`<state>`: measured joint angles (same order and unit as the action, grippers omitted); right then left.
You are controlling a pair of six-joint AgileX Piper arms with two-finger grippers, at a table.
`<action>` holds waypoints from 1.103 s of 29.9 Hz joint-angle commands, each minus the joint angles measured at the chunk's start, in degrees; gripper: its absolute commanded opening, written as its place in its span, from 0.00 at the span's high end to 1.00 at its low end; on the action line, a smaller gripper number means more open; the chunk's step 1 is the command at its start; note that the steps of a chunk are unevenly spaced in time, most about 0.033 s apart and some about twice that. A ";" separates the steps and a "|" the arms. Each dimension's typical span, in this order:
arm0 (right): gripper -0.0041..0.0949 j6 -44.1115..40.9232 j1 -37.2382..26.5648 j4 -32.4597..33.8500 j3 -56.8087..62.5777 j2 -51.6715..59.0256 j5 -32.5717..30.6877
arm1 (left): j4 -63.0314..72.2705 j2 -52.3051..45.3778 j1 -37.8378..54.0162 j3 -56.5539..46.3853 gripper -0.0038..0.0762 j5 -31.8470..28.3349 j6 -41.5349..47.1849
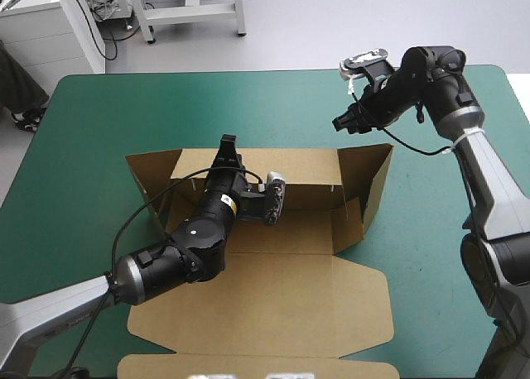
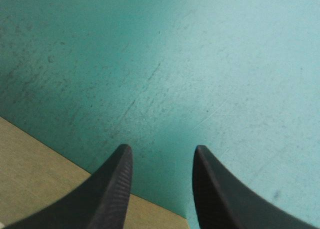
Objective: Fold the box
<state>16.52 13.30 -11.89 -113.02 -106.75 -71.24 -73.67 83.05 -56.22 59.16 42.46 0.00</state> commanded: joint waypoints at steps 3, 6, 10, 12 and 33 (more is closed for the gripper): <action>0.60 1.37 -0.34 -1.89 -1.82 3.71 -0.62 | 0.58 -1.26 -0.41 0.67 0.96 -2.14 2.34; 0.60 1.98 -0.24 -1.70 -1.46 3.71 -0.62 | 0.58 -1.26 -0.41 0.67 0.96 -2.46 4.10; 0.59 5.20 0.26 -0.55 -1.46 3.71 -0.62 | 0.58 -1.26 -0.41 0.67 0.96 -2.99 6.75; 0.59 6.63 1.07 3.11 -1.46 3.71 -0.62 | 0.58 -1.26 -0.41 0.67 0.96 -3.49 7.88; 0.48 5.67 1.96 8.81 1.75 5.75 -0.72 | 0.44 -1.26 -0.41 0.67 0.96 -4.04 7.89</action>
<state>22.85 15.33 -3.19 -111.84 -105.94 -71.26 -74.29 83.05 -56.14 59.10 41.81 6.78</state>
